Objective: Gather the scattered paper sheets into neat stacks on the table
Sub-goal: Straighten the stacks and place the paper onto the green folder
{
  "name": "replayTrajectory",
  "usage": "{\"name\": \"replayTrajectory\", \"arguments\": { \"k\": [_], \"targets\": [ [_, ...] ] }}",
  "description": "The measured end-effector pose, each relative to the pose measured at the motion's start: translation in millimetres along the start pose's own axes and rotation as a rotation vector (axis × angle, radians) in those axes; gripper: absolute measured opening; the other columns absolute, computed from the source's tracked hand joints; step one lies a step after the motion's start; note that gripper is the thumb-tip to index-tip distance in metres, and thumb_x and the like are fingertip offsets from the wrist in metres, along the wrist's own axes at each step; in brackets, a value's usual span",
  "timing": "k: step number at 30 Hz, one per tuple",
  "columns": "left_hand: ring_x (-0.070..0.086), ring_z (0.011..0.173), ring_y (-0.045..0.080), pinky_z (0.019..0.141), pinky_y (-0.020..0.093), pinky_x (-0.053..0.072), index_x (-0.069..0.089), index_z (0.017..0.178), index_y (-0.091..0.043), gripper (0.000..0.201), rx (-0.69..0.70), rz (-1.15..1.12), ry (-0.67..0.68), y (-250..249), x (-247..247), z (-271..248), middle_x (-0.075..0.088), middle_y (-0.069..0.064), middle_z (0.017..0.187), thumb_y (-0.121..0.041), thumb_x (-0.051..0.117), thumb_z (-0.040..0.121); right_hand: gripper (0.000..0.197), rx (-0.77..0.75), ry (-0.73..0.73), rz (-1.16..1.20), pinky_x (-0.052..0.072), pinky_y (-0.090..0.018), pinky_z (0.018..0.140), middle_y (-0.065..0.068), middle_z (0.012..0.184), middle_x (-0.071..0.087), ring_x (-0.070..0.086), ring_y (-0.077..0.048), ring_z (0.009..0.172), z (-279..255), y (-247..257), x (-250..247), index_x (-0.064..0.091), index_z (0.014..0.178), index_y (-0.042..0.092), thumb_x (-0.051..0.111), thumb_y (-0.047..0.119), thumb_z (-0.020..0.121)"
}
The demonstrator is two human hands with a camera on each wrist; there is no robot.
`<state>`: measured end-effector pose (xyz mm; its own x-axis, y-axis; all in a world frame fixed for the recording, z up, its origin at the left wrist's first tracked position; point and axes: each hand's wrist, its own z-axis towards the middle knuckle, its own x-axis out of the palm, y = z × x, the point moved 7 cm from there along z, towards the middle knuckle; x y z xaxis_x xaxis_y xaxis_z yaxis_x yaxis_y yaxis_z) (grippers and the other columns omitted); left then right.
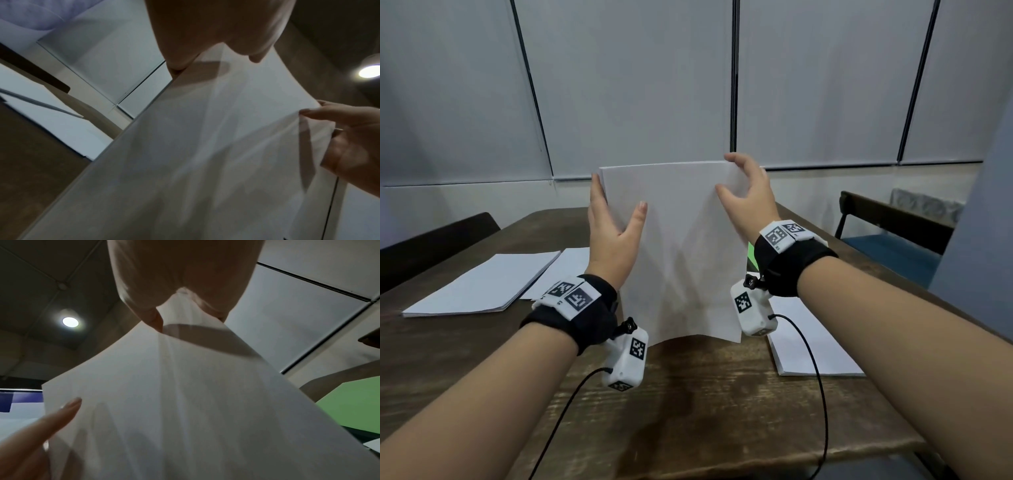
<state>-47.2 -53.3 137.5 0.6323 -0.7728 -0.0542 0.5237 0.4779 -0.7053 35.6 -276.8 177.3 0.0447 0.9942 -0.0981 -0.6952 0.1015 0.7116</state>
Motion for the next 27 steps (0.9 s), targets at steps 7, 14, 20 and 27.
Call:
{"name": "replayTrajectory", "arguments": {
  "k": [7,14,20,27],
  "targets": [
    [0.043,0.129,0.006,0.110,0.030,0.034,0.008,0.150,-0.019,0.077,-0.181,-0.068,0.148,36.5,10.7,-32.7,0.039,-0.004,0.145,-0.022,0.059,0.093,0.061,0.117,-0.024,0.130,0.048,-0.039,0.099,0.000,0.128,0.052,0.058,-0.018,0.113,-4.3,-15.9,-1.3,0.034,0.126,0.039,0.067,0.026,0.076],
    [0.056,0.103,0.013,0.086,0.022,0.040,0.043,0.123,-0.010,0.027,-0.220,0.067,0.091,33.2,10.3,-33.1,0.057,-0.005,0.110,-0.011,0.051,0.097,0.048,0.375,0.082,0.100,0.047,-0.034,0.097,-0.001,0.110,0.060,0.061,-0.021,0.106,-36.3,-67.7,13.0,0.039,0.124,0.013,0.067,0.010,0.084],
    [0.058,0.098,0.016,0.086,0.021,0.043,0.039,0.122,-0.009,0.027,-0.215,0.036,0.007,39.8,9.5,-32.9,0.058,0.001,0.109,-0.010,0.049,0.097,0.037,0.293,0.023,0.092,0.043,-0.017,0.082,0.006,0.099,0.060,0.059,-0.012,0.092,-36.6,-56.2,16.1,0.043,0.116,0.014,0.063,0.004,0.086],
    [0.053,0.108,0.030,0.095,0.044,0.046,0.026,0.111,-0.012,0.024,-0.532,0.201,0.201,95.6,18.1,-72.9,0.049,0.010,0.116,-0.020,0.046,0.099,0.039,0.542,0.236,-0.175,0.038,-0.025,0.096,-0.009,0.129,0.058,0.054,-0.025,0.122,-93.2,-125.6,26.2,0.044,0.132,0.006,0.054,0.020,0.097]
  ]
}}
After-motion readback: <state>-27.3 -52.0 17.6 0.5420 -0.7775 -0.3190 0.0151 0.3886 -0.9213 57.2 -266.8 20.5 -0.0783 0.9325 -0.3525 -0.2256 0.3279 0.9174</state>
